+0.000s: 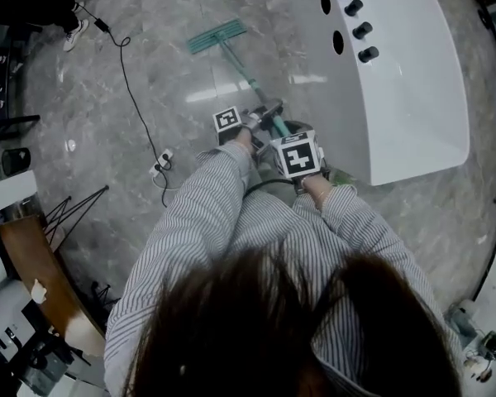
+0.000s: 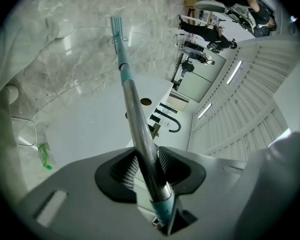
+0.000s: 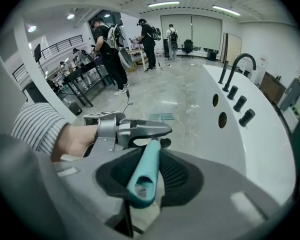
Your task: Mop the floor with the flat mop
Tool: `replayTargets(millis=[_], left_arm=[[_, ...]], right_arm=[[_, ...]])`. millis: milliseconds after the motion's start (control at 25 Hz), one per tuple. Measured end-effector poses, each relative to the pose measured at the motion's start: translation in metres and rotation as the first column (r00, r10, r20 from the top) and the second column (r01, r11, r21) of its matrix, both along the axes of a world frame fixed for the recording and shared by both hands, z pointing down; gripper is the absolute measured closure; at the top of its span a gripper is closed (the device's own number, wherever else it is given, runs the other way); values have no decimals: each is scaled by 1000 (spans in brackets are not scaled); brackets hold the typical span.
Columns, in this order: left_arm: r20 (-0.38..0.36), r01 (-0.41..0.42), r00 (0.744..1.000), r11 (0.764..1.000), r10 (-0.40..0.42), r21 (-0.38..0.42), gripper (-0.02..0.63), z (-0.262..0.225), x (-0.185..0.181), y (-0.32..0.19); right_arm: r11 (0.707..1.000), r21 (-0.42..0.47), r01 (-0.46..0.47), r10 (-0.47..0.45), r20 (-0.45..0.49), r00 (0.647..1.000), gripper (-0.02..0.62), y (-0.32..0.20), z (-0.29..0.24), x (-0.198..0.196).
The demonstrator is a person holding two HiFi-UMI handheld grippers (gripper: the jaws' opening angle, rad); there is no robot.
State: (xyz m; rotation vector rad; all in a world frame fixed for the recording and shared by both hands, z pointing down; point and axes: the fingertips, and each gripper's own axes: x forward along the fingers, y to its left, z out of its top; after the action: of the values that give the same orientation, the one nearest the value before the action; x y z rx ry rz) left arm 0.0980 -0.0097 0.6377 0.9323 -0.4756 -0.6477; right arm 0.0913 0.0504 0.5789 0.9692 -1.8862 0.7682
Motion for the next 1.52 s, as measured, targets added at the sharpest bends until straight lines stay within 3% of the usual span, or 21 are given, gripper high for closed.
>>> replayTargets(millis=[200,440,920,1360,1520], left_arm=[[4,-26,1000,1000,26,-10,488,-10,16,46],[-18,-120,993,992,120,-23,488,-20,24,94],[26,-175,984,984,174,26,483,-14,15,96],[13,-198,980,980,198,2,482,-19,15,99],[26,-213,977,976,212,38,479,-21,16,95]], right_arm=[[999,-23,23,-23,13,1000,480,45,-10,16],[998,-52,36,-35,19,999,477,89,-19,21],[997,-51,53,-54,-6,999,477,92,-17,10],[997,-54,59,-59,-8,998,477,94,-15,8],[997,-46,62,-63,-8,998,477,91,-17,9]])
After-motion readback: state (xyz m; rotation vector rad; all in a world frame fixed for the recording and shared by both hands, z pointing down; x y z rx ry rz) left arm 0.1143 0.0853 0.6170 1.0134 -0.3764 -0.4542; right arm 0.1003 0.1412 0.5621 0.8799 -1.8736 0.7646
